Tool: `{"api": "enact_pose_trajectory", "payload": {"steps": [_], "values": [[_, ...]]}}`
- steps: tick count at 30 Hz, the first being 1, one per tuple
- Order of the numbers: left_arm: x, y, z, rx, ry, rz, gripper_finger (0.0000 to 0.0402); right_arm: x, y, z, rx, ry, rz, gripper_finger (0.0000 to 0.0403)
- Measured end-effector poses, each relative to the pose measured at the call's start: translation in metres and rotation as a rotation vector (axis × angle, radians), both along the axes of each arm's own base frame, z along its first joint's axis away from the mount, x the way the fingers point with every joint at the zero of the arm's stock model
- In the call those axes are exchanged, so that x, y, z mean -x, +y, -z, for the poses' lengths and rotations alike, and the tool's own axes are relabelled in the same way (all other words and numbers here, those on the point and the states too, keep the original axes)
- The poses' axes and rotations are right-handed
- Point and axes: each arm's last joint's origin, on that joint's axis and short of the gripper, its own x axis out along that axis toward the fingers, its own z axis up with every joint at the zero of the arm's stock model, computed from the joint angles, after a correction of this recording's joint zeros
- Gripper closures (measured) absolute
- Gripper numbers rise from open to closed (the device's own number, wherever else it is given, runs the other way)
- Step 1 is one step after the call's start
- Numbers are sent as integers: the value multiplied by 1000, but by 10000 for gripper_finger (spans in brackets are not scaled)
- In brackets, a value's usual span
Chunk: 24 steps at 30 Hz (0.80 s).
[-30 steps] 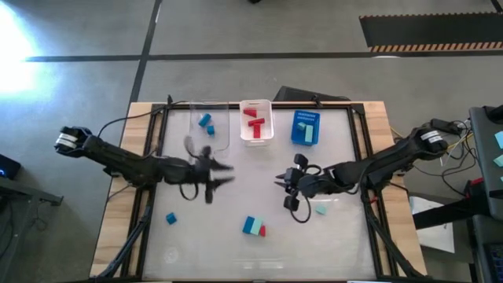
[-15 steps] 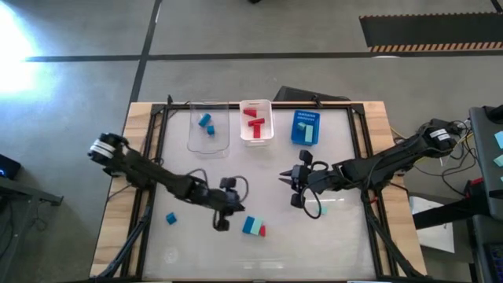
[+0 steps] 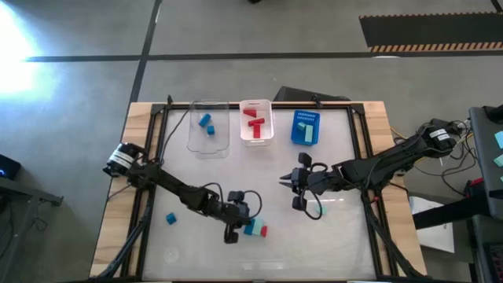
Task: Sort & place blocks by color
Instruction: Put the right blue block into the transparent bin
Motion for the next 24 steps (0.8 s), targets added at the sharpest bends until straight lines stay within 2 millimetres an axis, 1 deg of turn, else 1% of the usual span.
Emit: {"api": "enact_pose_trajectory", "payload": {"steps": [6, 11, 15, 20, 24], "values": [[9, 4, 0, 23, 41, -40, 401, 0, 0, 0, 0, -3, 0, 346], [25, 14, -8, -76, 124, -133, 401, 0, 0, 0, -3, -4, 2, 346], [41, 23, -20, -156, 187, -178, 402, 0, 0, 0, -11, -5, 7, 346], [52, 27, -52, -72, 123, -225, 401, 0, 0, 0, -18, -6, 12, 346], [62, 26, -61, -10, 149, -278, 401, 0, 0, 0, -16, -5, 11, 346]]}}
